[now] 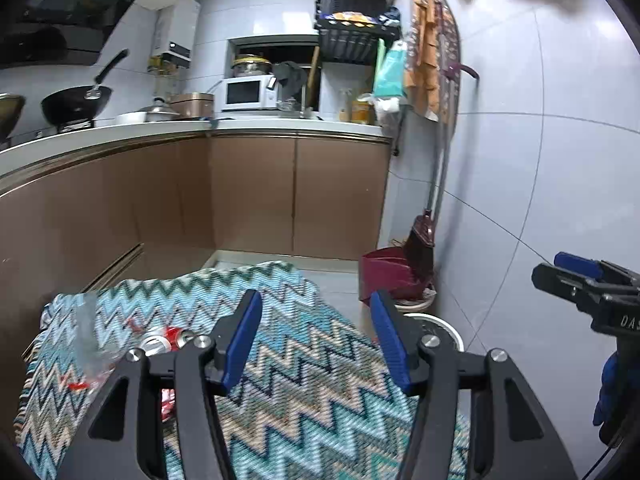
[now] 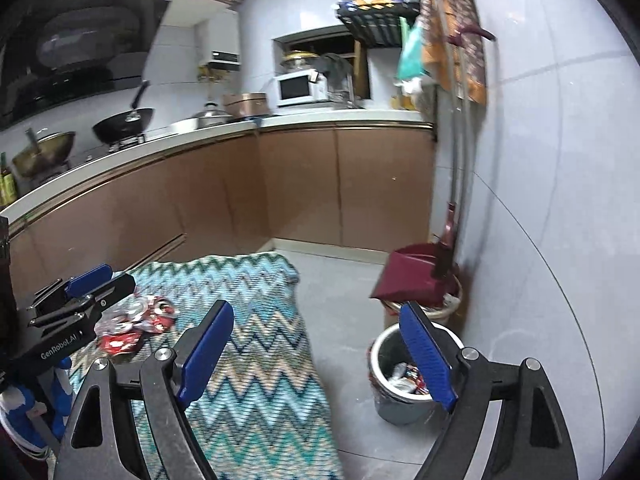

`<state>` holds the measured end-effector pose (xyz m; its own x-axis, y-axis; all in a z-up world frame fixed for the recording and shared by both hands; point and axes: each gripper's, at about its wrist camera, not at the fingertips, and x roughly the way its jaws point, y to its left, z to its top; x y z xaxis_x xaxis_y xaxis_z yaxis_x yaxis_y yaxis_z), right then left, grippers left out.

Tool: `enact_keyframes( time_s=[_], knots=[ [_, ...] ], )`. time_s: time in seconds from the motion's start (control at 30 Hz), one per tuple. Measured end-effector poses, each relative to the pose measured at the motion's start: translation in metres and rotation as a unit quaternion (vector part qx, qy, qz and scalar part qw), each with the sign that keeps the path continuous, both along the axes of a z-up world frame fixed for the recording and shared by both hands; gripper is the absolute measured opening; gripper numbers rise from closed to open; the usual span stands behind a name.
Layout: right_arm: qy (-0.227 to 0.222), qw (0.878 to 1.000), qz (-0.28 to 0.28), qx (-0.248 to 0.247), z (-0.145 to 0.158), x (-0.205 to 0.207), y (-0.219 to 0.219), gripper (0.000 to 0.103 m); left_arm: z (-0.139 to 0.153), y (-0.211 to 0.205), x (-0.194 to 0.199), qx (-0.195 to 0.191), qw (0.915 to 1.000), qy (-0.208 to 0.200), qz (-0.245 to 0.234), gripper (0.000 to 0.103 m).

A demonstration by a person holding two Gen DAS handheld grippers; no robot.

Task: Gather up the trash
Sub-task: 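Move both tools back over the crushed cans on the blanket, then grasp a crushed red can with the left tool while the right tool grasps another can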

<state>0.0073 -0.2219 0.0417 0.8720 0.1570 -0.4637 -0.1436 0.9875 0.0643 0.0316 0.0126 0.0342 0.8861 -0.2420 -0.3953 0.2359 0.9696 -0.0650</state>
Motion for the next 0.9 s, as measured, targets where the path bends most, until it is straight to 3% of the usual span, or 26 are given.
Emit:
enact_keyframes(
  time_s=[0.23,0.47,0.73,0.9],
  knots=[
    [0.005,0.999,0.043,-0.012,0.002,0.000,0.040,0.084,-0.012,0.052,-0.009,-0.012,0.9988,0.008,0.046,0.056],
    [0.025,0.995,0.096,-0.005,-0.013,0.023,0.074,0.084,-0.042,0.120,-0.010,-0.040,0.9945,0.030,0.092,0.057],
    [0.084,0.982,0.168,0.004,-0.056,0.075,0.123,0.084,-0.094,0.208,-0.004,-0.064,0.9797,0.098,0.162,0.057],
    [0.119,0.970,0.212,0.007,-0.085,0.109,0.162,0.084,-0.130,0.225,0.012,-0.094,0.9713,0.154,0.155,0.057]
  ],
)
